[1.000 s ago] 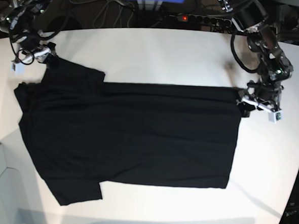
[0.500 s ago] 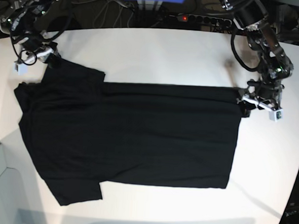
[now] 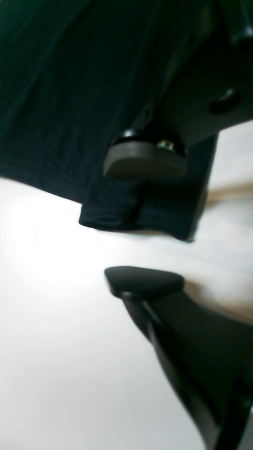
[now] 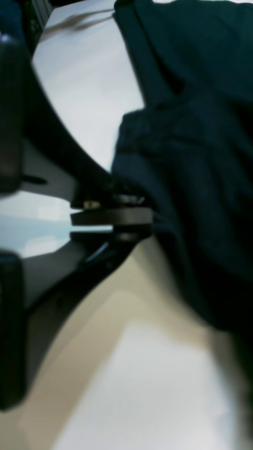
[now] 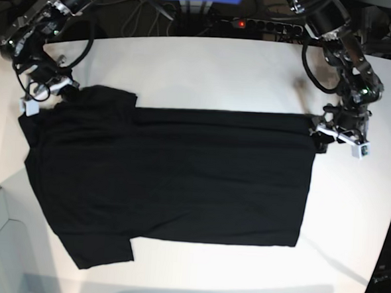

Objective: Fold the T-shirt properly
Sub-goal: 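Release the shirt and reposition both grippers along its edges, then grasp the shirt edge near the sleeve with the right gripper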

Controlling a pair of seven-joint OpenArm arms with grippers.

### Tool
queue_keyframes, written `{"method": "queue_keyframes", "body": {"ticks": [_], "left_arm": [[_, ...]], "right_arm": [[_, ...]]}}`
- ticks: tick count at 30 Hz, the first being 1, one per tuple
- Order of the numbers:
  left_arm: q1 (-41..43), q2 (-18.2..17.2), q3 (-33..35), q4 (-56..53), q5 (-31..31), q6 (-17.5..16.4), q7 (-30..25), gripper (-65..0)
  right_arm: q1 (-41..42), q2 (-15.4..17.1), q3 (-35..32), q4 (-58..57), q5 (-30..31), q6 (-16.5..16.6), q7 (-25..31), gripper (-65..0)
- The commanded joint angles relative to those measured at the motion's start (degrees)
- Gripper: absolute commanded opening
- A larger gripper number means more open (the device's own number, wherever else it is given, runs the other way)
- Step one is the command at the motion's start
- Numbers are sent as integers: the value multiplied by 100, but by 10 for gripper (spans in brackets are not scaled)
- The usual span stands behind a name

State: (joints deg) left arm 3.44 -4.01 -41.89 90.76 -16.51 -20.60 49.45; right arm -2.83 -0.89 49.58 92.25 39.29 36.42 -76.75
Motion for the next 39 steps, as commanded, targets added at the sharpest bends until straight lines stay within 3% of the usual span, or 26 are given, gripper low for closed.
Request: {"method": "queue_keyframes", "body": {"ticks": [1, 10, 15, 19, 24, 39], "left_arm": [[-50, -78, -9, 115, -59, 7, -97, -276], [-50, -78, -9, 115, -32, 7, -97, -276], [-59, -78, -9, 115, -23, 7, -97, -276], [-59, -78, -9, 89, -23, 16, -97, -276], [-59, -69, -9, 54, -23, 16, -97, -276], [-50, -69, -9, 45, -23, 16, -97, -276]], "right_arm": [[147, 67, -4, 107, 120, 37, 14, -650], [1043, 49, -13, 81, 111, 37, 14, -650], [1413, 23, -699, 63, 111, 37, 137, -650], [1545, -232, -1226, -218, 111, 19, 655, -650], [1685, -232, -1754, -1027, 111, 19, 1315, -650], [2362, -48, -1798, -2486, 111, 10, 2888, -650]]}}
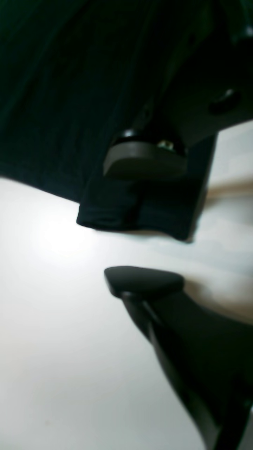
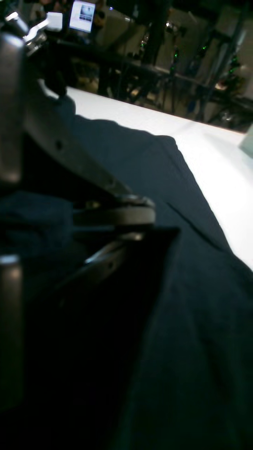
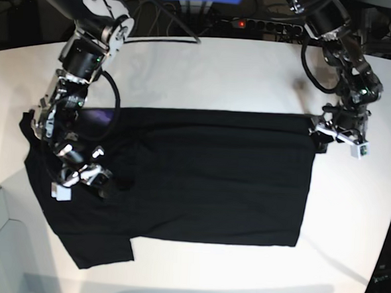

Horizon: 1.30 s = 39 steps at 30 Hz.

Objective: Fold the T-shirt properly
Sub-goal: 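Grasp the shirt edge near the sleeve with the right gripper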

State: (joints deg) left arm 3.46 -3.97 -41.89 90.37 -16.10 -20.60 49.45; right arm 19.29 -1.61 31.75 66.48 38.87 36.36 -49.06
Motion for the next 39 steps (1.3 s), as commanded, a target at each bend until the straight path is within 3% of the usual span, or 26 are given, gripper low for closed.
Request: {"method": "queue_keyframes", "body": {"ticks": [1, 9, 16, 19, 27, 35, 37, 39], "left_arm": [[-17, -74, -9, 84, -65, 16, -97, -276], [98, -74, -9, 128, -83, 16, -97, -276], [212, -74, -9, 154, -100, 7, -97, -276], [229, -74, -9, 154, -100, -10, -97, -276], [352, -74, -9, 295, -109, -37, -97, -276], [590, 85, 0, 1464, -109, -45, -88, -281], [678, 93, 44, 1649, -109, -45, -88, -338], [634, 85, 246, 1640, -83, -2, -88, -471]], "right_arm": [[168, 24, -14, 20, 152, 17, 216, -650], [247, 24, -14, -323, 152, 17, 435, -640], [221, 24, -5, -305, 152, 8, 392, -385], [229, 24, -5, -287, 161, 8, 383, -346], [-272, 209, -14, 609, 935, 8, 207, -352], [-1045, 631, -14, 1568, 1146, 8, 172, -447], [-1151, 736, -14, 1576, 1146, 8, 181, -500], [-1186, 851, -41, 1532, 1128, -18, 189, -576]]}}
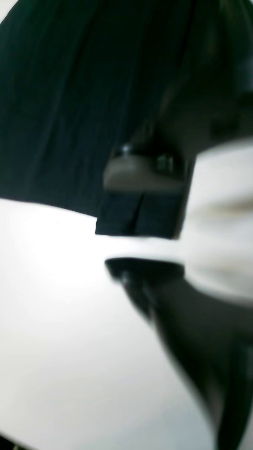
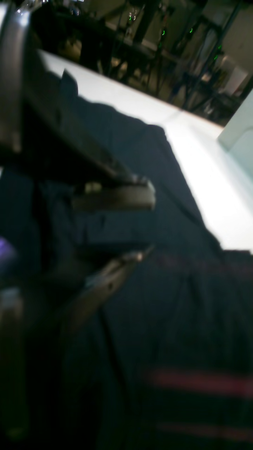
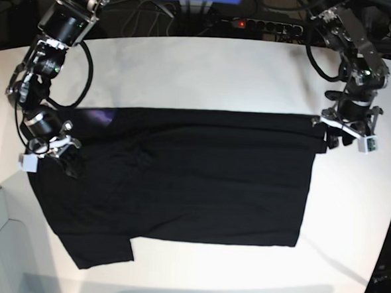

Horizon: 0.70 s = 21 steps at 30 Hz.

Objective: Fold the T-shirt properly
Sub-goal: 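Grasp the shirt edge near the sleeve with the right gripper, then hold the shirt with both grippers and drag it toward the robot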

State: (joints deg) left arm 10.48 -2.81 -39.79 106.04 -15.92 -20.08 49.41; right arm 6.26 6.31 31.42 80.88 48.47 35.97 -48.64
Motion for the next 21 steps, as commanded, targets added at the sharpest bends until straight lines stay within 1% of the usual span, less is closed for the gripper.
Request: {"method": "queue_keyframes", "body": {"ticks": [1, 2, 3, 5, 6, 7, 9, 12, 17, 19, 21], "left_arm": [[-121, -49, 177, 20, -82, -45, -84, -542], [-191, -75, 318, -50, -74, -36, -84, -614], [-261, -84, 441, -129, -65, -28, -57, -650], [-384, -84, 731, -287, 155, -28, -57, -637], [-437, -40, 836, -323, 340, -28, -92, -628], [-481, -22, 933, -323, 559, -28, -92, -641], [-630, 136, 1118, -340, 1043, -28, -92, -650], [-833, 294, 1205, -367, 1737, -28, -101, -650], [-947, 329, 1337, -832, 2230, -28, -101, -650], [-965, 338, 1311, -1096, 2353, -28, -119, -650], [-929, 356, 1302, -1237, 2432, 8, -426, -650]], "right_arm": [[108, 95, -17, 31, 160, -49, 148, -610], [117, 103, -25, -49, 116, -164, 148, -648], [143, 156, -25, -93, -25, -331, 148, -650], [169, 209, -96, -137, -482, -682, 157, -650], [178, 218, -201, -128, -719, -805, 201, -650], [178, 227, -316, -119, -965, -849, 306, -650], [178, 297, -588, -119, -1502, -867, 649, -650], [117, 271, -843, -110, -2390, -876, 1194, -650], [99, 86, -799, -119, -3752, -884, 1616, -650], [38, -64, -650, -22, -4271, -884, 1836, -650], [-6, -283, -421, 180, -4807, -884, 2082, -650]]}}
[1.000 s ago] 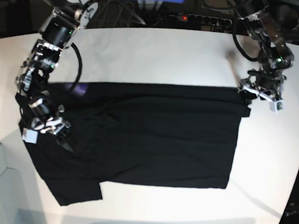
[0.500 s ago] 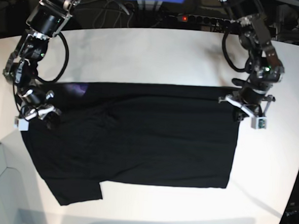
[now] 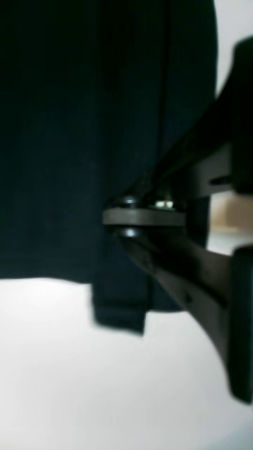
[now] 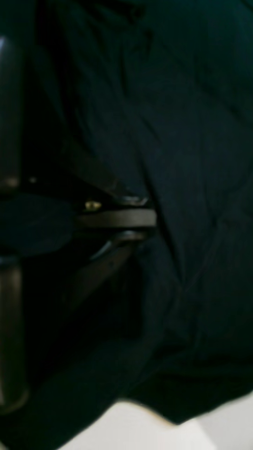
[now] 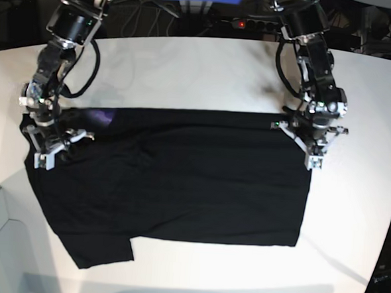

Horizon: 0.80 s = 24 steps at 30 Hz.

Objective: Fold the T-shirt properly
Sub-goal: 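Hold the shirt with both grippers and drag it toward the robot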

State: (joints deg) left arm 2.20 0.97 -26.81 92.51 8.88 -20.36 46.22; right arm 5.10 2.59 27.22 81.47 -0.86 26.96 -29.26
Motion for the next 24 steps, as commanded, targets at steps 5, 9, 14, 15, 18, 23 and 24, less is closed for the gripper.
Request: {"method": "queue_keyframes", "body": {"ticks": [5, 9, 14, 15, 18, 23, 24], "left_arm": [[216, -49, 276, 63, 118, 1029, -811, -650], [418, -225, 646, -51, 92, 1284, -1057, -650], [391, -234, 698, -631, 92, 1258, -1092, -650], [383, -234, 698, -754, 92, 1258, -1092, -650], [356, -242, 681, -921, 92, 1267, -1083, -650], [611, -242, 672, -728, 92, 1276, -1030, -650], [690, -251, 681, -658, 92, 1276, -1030, -650]], "right_arm": [[109, -219, 210, 191, -964, 16, 591, -650], [109, -307, 438, 182, -1166, 7, 644, -650], [92, -263, 412, -187, -1193, -678, 635, -650], [83, -219, 412, -310, -1184, -758, 635, -650], [65, -132, 403, -609, -1184, -749, 635, -650], [-172, -8, 403, -670, -1166, -749, 644, -650], [-181, 0, 421, -670, -1166, -749, 644, -650]]}}
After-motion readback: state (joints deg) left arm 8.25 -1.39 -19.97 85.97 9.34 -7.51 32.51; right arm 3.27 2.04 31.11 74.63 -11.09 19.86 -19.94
